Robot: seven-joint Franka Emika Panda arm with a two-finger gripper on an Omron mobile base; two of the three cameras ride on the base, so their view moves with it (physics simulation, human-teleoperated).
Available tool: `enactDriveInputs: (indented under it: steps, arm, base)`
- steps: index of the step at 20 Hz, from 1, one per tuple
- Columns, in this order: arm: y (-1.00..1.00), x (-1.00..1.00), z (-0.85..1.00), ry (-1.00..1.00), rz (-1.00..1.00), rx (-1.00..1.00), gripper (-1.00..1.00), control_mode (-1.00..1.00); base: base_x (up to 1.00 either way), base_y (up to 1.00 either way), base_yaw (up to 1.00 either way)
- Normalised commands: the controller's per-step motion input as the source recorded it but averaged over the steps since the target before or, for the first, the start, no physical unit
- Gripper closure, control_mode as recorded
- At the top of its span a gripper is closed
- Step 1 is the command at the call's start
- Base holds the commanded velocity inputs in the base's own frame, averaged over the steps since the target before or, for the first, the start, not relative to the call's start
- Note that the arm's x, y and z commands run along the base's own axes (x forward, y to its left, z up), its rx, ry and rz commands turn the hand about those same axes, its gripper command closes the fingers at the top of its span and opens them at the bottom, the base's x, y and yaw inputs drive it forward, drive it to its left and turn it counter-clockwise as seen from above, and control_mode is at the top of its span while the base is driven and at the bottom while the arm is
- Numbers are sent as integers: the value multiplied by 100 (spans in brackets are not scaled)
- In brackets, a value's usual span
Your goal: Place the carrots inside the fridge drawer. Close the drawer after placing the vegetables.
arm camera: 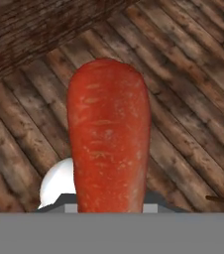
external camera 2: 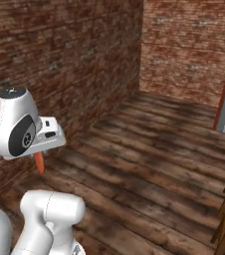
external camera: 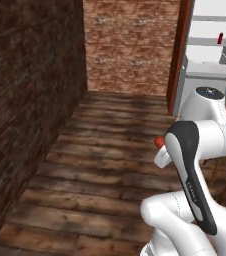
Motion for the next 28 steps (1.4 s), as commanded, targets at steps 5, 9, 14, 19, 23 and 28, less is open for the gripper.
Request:
enactDriveInputs:
  steps: [5, 9, 14, 19, 23, 28]
  arm:
    - [0, 0, 0, 0, 0, 0, 100, 100]
    - [0, 0, 0, 0, 0, 0, 100, 100]
    - [0, 0, 0, 0, 0, 0, 100, 100]
    - [0, 0, 0, 0, 0, 0, 100, 100]
    - [0, 0, 0, 0, 0, 0, 100, 100]
    - [0, 0, 0, 0, 0, 0, 100, 100]
  base:
    - [100, 21, -48]
    - [100, 23, -47]
    - [100, 24, -46]
    - [100, 25, -44]
    - [100, 27, -42]
    - [100, 37, -38]
